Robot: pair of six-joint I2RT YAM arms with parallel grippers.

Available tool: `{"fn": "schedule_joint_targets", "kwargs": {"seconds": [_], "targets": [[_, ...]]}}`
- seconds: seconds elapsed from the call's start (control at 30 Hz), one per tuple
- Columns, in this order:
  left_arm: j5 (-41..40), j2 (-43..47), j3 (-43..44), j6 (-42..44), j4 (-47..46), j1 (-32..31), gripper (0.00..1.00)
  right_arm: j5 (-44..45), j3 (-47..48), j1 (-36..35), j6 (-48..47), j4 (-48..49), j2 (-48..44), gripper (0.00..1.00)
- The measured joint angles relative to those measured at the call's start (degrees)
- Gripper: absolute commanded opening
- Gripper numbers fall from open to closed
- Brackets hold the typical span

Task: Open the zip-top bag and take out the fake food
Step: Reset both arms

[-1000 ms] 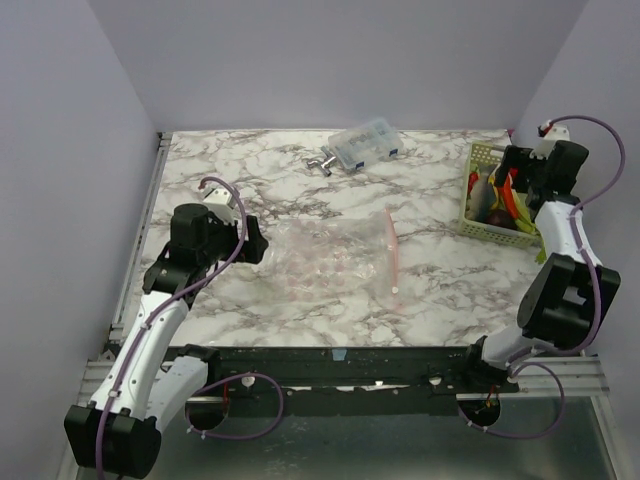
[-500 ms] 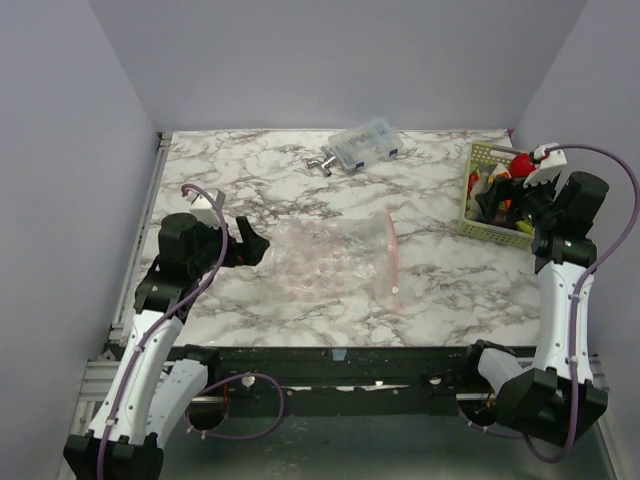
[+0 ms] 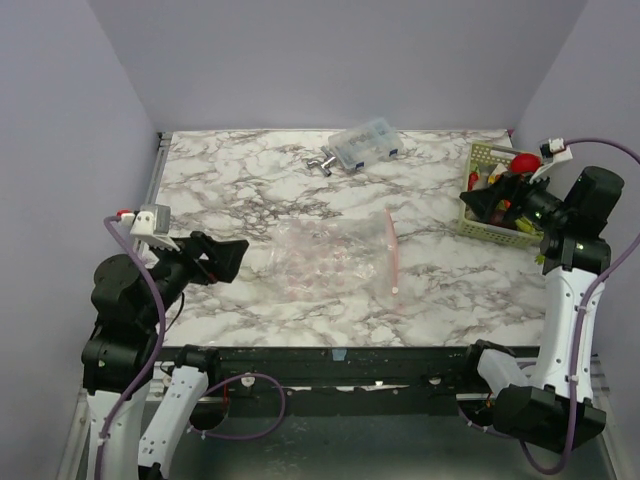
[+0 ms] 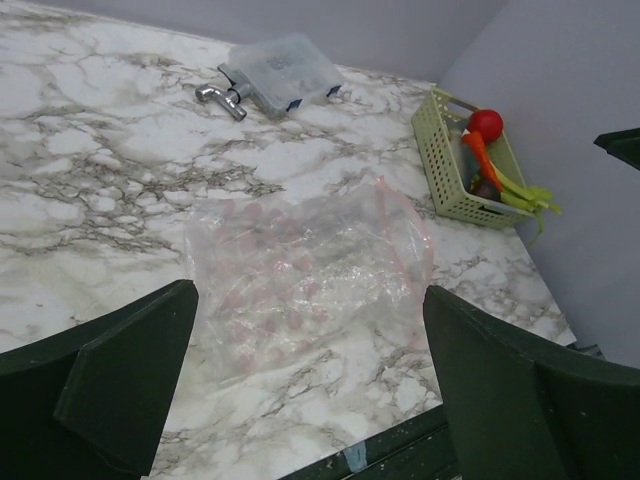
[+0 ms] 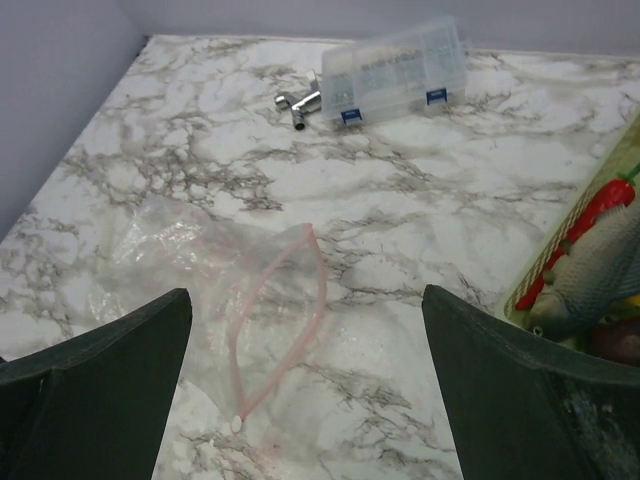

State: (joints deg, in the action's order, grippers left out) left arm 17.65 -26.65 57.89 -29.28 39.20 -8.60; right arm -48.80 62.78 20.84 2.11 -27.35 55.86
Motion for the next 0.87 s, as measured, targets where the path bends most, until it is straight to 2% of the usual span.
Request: {"fn": "schedule_joint_targets", "kwargs": {"seconds": [0.2, 0.43, 0.87], "targets": [[-0.50, -0.11, 5.75, 1.75, 5.31, 0.02, 0.99, -1.49, 5.79, 0.00, 1.95, -2.43, -0.94, 1.00], [-0.50, -1.07, 8.74, 2.05, 9.81, 0.02, 0.99, 5.05, 10.64, 0.02, 4.02, -5.92, -4.63, 1.00], [-0.46, -3.43, 12.92, 2.49, 10.40, -0.02, 0.99, 10.01, 13.79, 0.02, 5.75, -8.31, -4.90, 1.00]]}}
